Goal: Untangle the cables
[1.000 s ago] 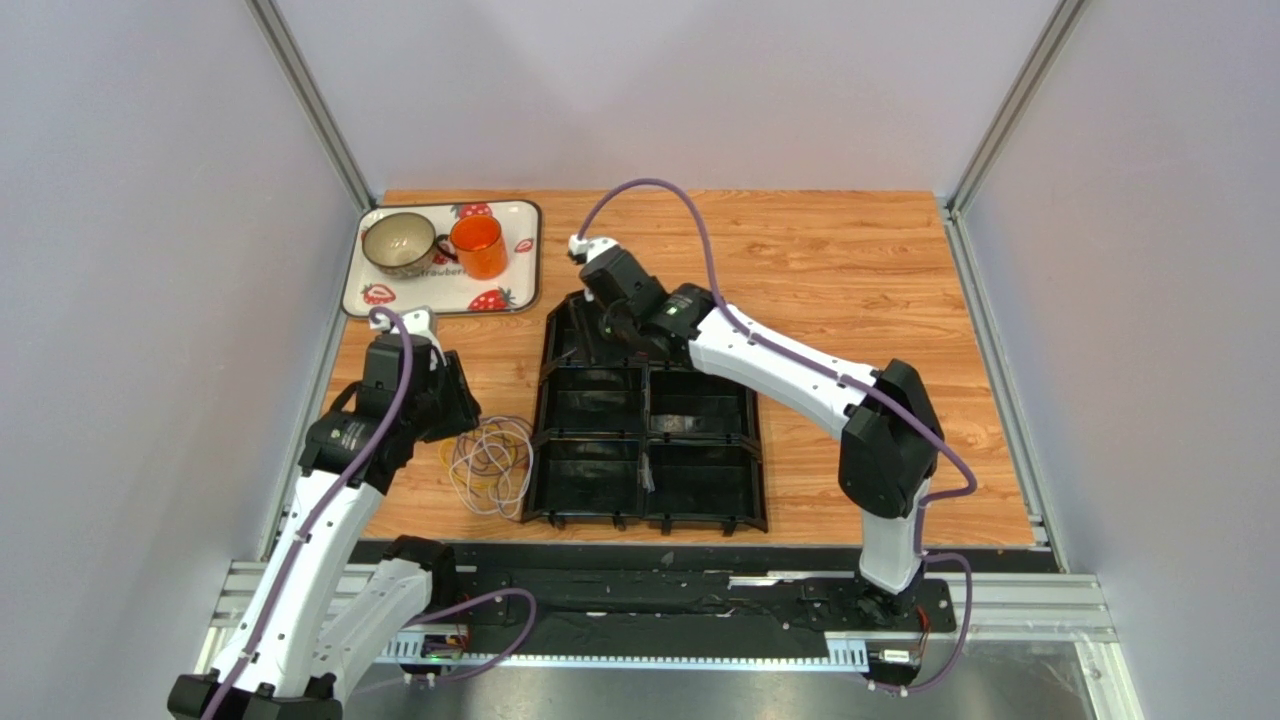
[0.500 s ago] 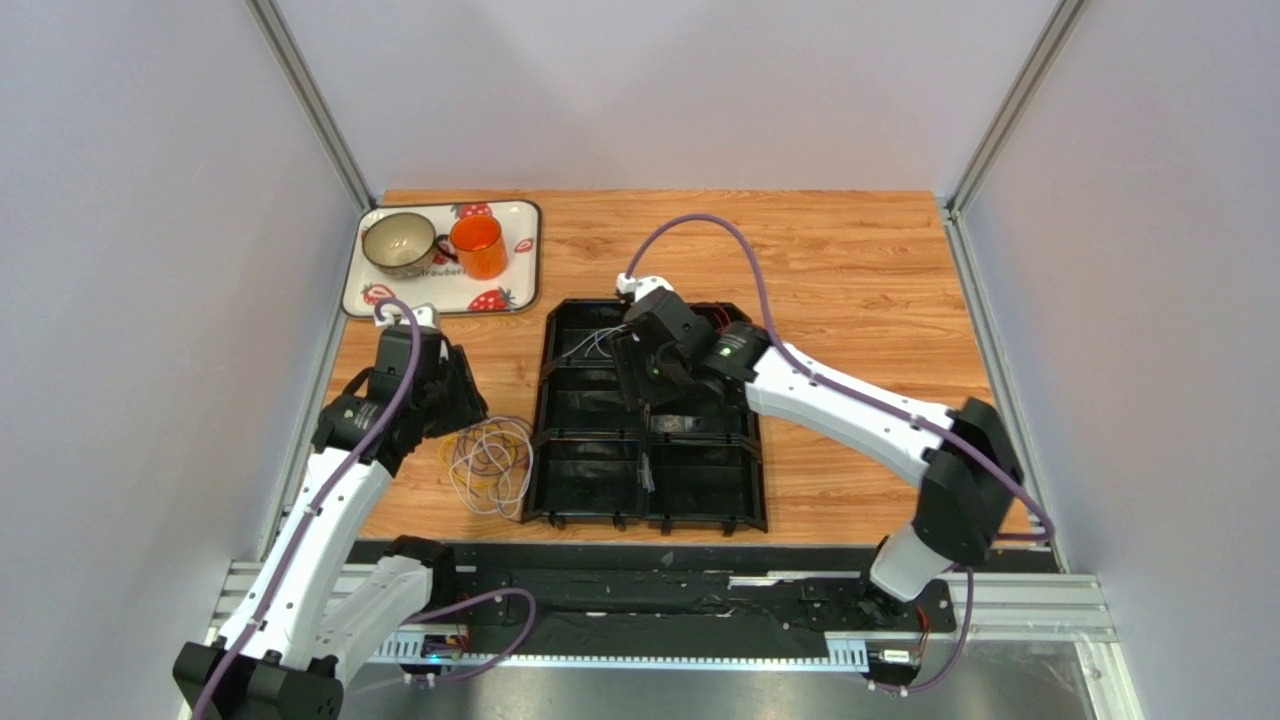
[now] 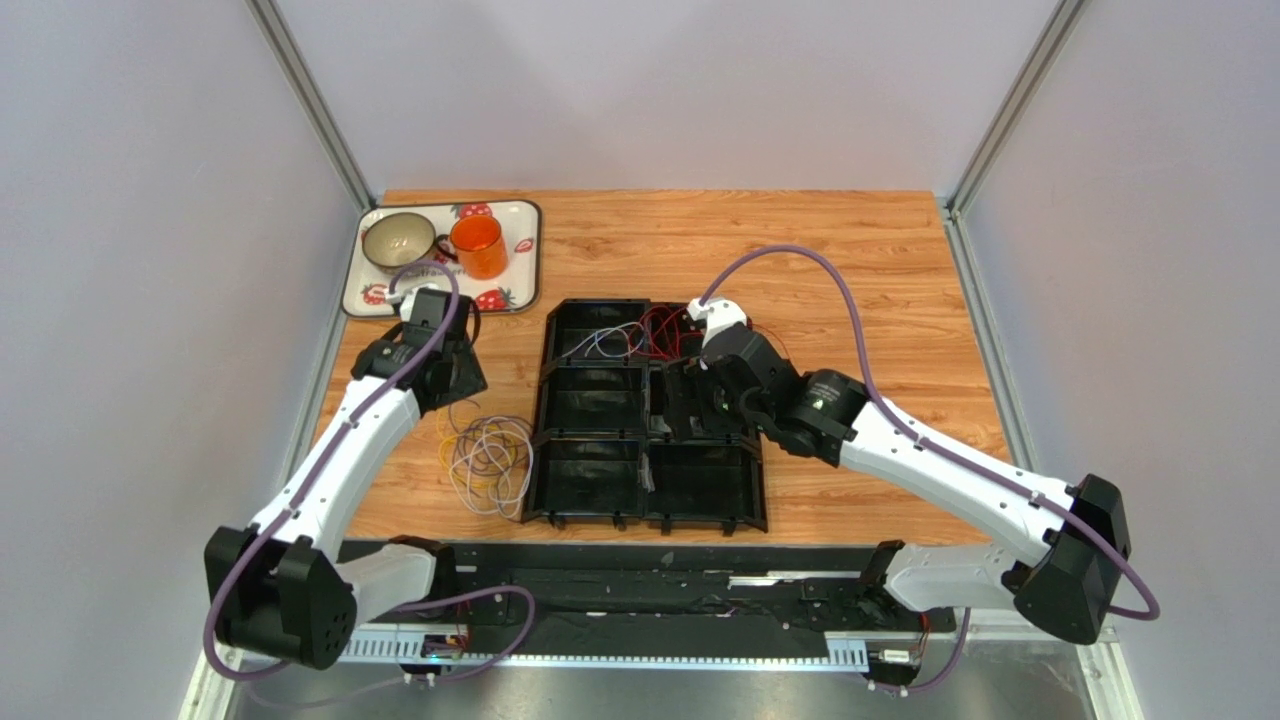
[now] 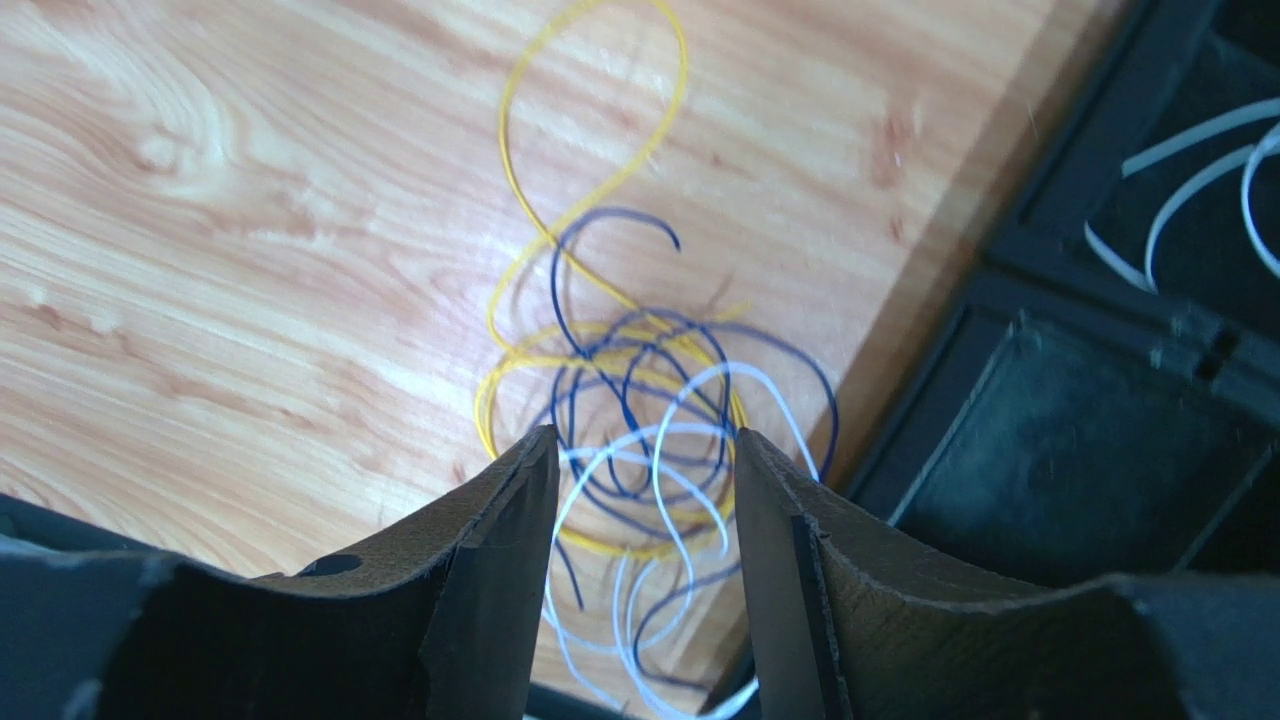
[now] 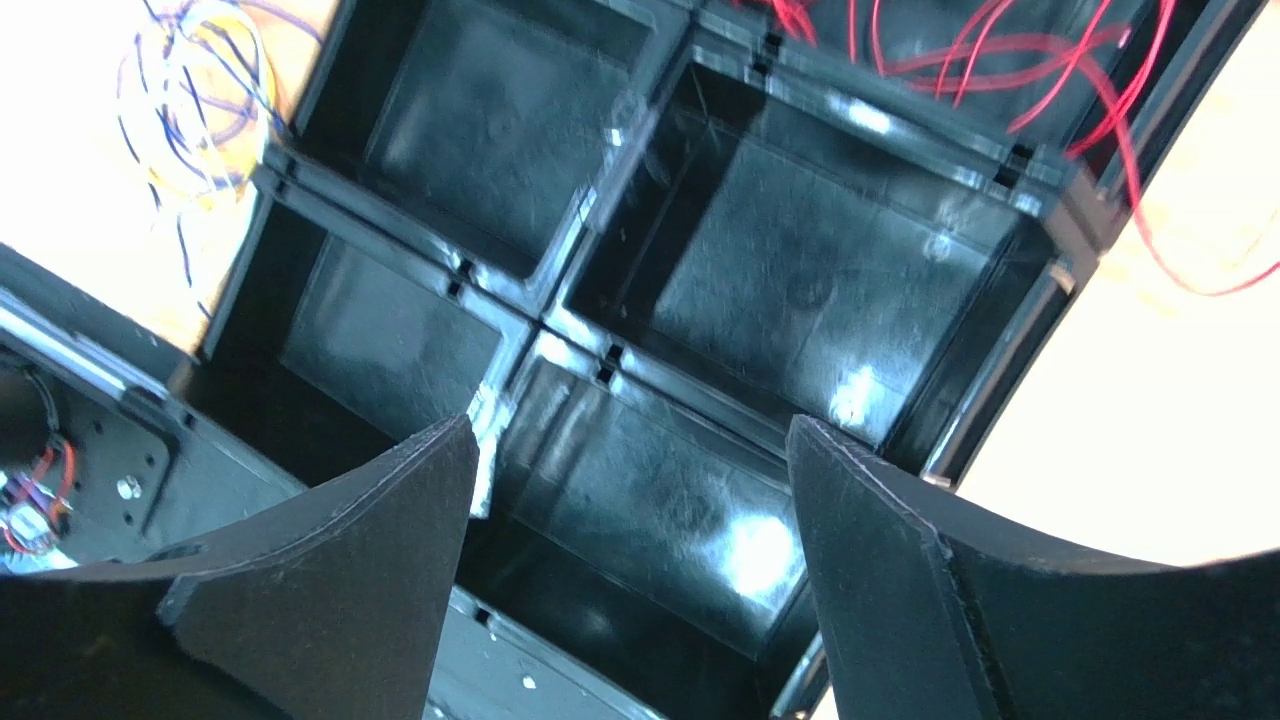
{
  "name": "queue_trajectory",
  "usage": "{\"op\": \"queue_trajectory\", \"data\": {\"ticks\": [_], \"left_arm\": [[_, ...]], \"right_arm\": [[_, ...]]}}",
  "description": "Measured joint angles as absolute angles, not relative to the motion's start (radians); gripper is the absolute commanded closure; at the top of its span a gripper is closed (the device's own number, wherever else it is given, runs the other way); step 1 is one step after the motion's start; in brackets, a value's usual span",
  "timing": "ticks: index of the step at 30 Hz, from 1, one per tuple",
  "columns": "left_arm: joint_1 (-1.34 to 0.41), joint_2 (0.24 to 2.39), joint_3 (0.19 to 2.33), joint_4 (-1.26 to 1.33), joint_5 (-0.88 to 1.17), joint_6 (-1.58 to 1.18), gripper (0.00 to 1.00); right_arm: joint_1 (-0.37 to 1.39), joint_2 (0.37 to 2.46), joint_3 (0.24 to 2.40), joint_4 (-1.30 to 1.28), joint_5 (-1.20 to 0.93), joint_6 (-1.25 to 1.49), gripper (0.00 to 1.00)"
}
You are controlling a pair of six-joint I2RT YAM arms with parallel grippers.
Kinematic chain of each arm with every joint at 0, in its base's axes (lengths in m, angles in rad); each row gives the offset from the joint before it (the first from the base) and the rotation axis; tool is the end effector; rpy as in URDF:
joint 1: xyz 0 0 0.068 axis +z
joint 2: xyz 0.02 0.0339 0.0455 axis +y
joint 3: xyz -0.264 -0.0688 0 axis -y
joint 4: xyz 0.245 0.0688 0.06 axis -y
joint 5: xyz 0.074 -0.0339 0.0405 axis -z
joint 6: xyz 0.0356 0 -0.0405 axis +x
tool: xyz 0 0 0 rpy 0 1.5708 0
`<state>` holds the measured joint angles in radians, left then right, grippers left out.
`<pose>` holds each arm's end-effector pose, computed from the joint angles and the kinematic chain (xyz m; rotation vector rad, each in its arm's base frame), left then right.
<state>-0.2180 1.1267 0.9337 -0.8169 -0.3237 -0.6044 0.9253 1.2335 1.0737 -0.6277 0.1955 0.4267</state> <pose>0.2132 -0.0356 0.2725 -0.5959 2.4330 0.0864 0.1625 0.2043 0.3057 -0.4937 2.3298 0.4328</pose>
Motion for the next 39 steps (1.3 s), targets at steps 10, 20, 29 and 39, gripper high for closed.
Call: {"op": "queue_trajectory", "data": {"ticks": [10, 20, 29, 39], "left_arm": [[-0.202, 1.409, 1.038, -0.704, -0.414, -0.530, 0.46], [-0.122, 1.625, 1.091, -0.646, -0.395, -0.476, 0.51], [-0.110, 1.668, 1.101, -0.637, -0.359, -0.458, 1.00], [-0.110, 1.575, 1.321, -0.790, -0.369, -0.420, 1.00]], "right_arm": [[0.925, 1.112, 0.967, -0.622, 0.146, 0.435, 0.22], [0.925, 1.087, 0.967, -0.624, 0.138, 0.413, 0.22], [0.925, 1.089, 0.967, -0.623, 0.125, 0.410, 0.23], [0.925, 1.093, 0.967, -0.623, 0.119, 0.411, 0.24]]}}
